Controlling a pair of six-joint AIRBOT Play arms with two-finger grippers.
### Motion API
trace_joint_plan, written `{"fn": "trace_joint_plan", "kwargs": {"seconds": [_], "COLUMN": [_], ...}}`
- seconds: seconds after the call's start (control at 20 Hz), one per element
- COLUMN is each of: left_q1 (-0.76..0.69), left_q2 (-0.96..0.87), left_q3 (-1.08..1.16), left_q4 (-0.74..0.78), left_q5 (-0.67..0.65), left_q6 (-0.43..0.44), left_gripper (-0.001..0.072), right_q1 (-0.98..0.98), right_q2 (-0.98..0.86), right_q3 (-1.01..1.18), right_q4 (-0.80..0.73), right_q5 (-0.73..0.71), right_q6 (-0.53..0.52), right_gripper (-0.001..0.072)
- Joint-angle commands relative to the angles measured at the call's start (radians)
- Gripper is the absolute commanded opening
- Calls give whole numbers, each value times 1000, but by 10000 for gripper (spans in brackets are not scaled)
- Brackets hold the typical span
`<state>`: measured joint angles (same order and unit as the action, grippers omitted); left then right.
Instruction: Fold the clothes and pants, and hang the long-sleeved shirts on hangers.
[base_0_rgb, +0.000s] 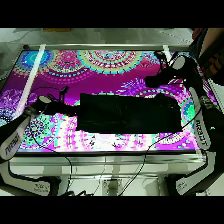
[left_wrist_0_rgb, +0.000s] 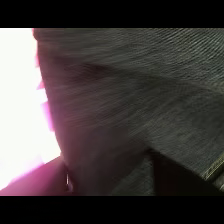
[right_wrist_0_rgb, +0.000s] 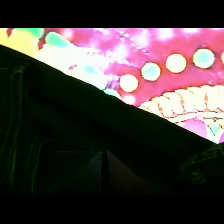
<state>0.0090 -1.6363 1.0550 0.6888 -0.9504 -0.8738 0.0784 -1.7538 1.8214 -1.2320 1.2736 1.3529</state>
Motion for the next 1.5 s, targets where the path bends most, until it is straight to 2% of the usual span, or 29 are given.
{"fn": "trace_joint_plan", "kwargs": {"seconds": [0.0,0.1,0.2,0.35,0.5,0.7,0.8,0.95,1.15,1.25,1.35,1.45], "left_q1": [-61,-56,-37,-32,-31,-31,-31,-32,-77,-166,-297,-453], "left_q2": [-24,-7,48,200,374,549,589,591,528,463,378,282], "left_q3": [6,40,96,169,188,188,188,187,187,187,187,188], "left_q4": [-54,-46,10,211,314,446,462,421,206,124,48,-53], "left_q5": [39,4,-56,-126,-194,-201,-214,-209,-123,-72,-9,114], "left_q6": [51,52,28,-126,-242,-408,-441,-447,-431,-382,-382,-361], "left_gripper": [373,21,18,18,18,19,19,19,19,19,19,19], "right_q1": [62,96,125,179,255,434,546,614,508,396,267,139], "right_q2": [0,0,-1,-6,-53,-187,-223,-224,-194,-151,-92,-27], "right_q3": [0,0,-5,-66,-140,-145,-143,-143,-143,-143,-143,-143], "right_q4": [4,-5,-2,25,235,556,634,613,498,417,362,317], "right_q5": [-13,-18,-18,-66,-184,-338,-454,-505,-394,-309,-229,-172], "right_q6": [-13,-13,-13,-3,-1,-2,-2,-2,33,51,51,50], "right_gripper": [33,33,33,33,32,32,32,32,33,33,33,33]}}
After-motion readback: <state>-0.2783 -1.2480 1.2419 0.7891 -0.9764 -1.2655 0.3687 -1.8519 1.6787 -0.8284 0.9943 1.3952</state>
